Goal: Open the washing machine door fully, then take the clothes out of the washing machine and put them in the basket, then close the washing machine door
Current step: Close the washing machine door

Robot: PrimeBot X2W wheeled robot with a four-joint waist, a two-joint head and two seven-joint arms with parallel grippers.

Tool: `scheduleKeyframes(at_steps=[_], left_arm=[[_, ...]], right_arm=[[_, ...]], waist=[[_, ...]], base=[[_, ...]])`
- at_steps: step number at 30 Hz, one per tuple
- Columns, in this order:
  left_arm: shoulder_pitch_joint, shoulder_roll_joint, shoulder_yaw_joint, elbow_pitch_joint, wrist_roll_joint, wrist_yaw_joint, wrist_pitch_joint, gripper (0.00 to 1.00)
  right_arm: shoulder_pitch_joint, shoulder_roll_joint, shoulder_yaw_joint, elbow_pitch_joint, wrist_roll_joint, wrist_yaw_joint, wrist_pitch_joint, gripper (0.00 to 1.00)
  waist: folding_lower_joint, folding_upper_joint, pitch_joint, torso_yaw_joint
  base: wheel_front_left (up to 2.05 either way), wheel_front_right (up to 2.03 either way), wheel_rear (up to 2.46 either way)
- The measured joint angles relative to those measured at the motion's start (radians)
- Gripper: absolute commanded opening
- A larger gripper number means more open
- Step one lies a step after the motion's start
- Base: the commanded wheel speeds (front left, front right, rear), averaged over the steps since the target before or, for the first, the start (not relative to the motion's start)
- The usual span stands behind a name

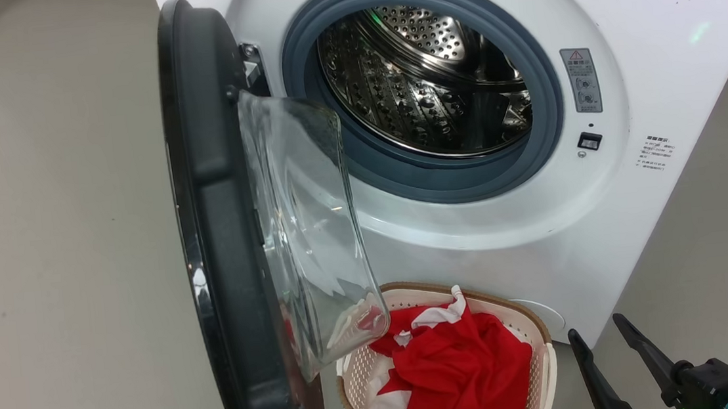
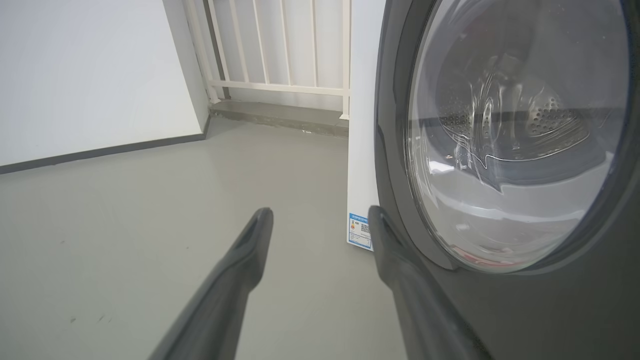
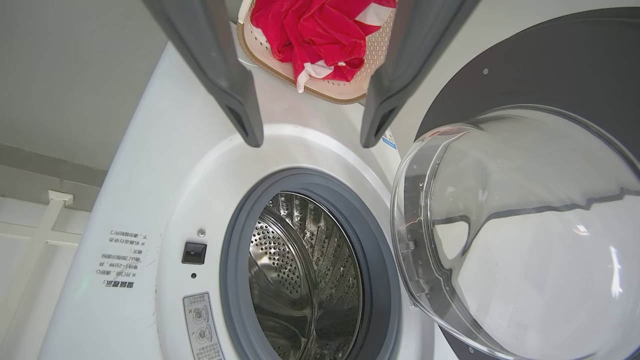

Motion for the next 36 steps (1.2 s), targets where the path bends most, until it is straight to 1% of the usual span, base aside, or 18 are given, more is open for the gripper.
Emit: scheduleKeyframes(at_steps=[5, 6, 7, 9, 10, 12, 17, 24, 32, 36], left_arm=[[0.0, 0.0, -0.011, -0.003, -0.025, 0.0, 0.0, 1.0], [0.0, 0.0, -0.016, -0.004, -0.034, 0.0, 0.0, 0.9], [0.0, -0.001, -0.021, -0.008, -0.046, 0.0, 0.0, 0.73], [-0.002, -0.002, -0.023, -0.03, -0.085, -0.002, 0.0, 0.11], [-0.003, -0.002, -0.026, -0.041, -0.097, -0.002, 0.0, 0.0], [-0.004, -0.002, -0.035, -0.063, -0.117, -0.002, 0.0, 0.0], [-0.006, 0.011, -0.1, -0.127, -0.159, -0.003, 0.0, 0.0], [-0.022, 0.077, -0.127, -0.189, -0.207, -0.003, 0.0, 0.0], [-0.031, 0.159, -0.235, -0.219, -0.234, -0.003, 0.0, 0.0], [-0.031, 0.189, -0.3, -0.23, -0.239, -0.003, 0.0, 0.0]], right_arm=[[0.0, 0.0, -0.001, 0.0, 0.0, 0.0, 0.0, 1.0], [0.0, 0.0, -0.001, 0.0, 0.0, 0.0, 0.0, 1.0], [0.0, 0.0, -0.001, 0.0, 0.0, 0.0, 0.0, 1.0], [0.0, 0.0, -0.002, 0.0, 0.0, 0.0, 0.0, 1.0], [0.0, 0.0, -0.002, 0.0, 0.0, 0.0, 0.0, 1.0], [0.0, 0.0, -0.003, 0.0, 0.0, 0.0, 0.0, 1.0], [0.0, 0.001, -0.006, 0.0, 0.0, 0.0, 0.0, 1.0], [0.0, 0.004, -0.019, -0.001, 0.0, 0.0, 0.0, 1.0], [0.0, 0.009, -0.028, -0.007, 0.0, 0.0, 0.0, 1.0], [0.0, 0.011, -0.033, -0.012, 0.0, 0.0, 0.0, 1.0]], waist=[[0.0, 0.0, 0.004, 0.001], [0.0, 0.0, 0.005, 0.001], [0.0, 0.0, 0.007, 0.002], [0.0, 0.0, 0.009, 0.003], [0.0, 0.0, 0.01, 0.003], [0.0, 0.0, 0.011, 0.004], [0.0, 0.0, 0.013, 0.004], [0.0, 0.0, 0.012, 0.003], [0.0, 0.0, 0.014, 0.001], [0.0, 0.0, 0.019, 0.0]], base=[[0.0, 0.0, 0.0], [0.0, 0.0, 0.0], [0.0, 0.0, 0.0], [0.0, 0.0, 0.0], [0.0, 0.0, 0.0], [0.0, 0.0, 0.0], [0.0, 0.0, 0.0], [0.0, 0.0, 0.0], [0.0, 0.0, 0.0], [0.0, 0.0, 0.0]])
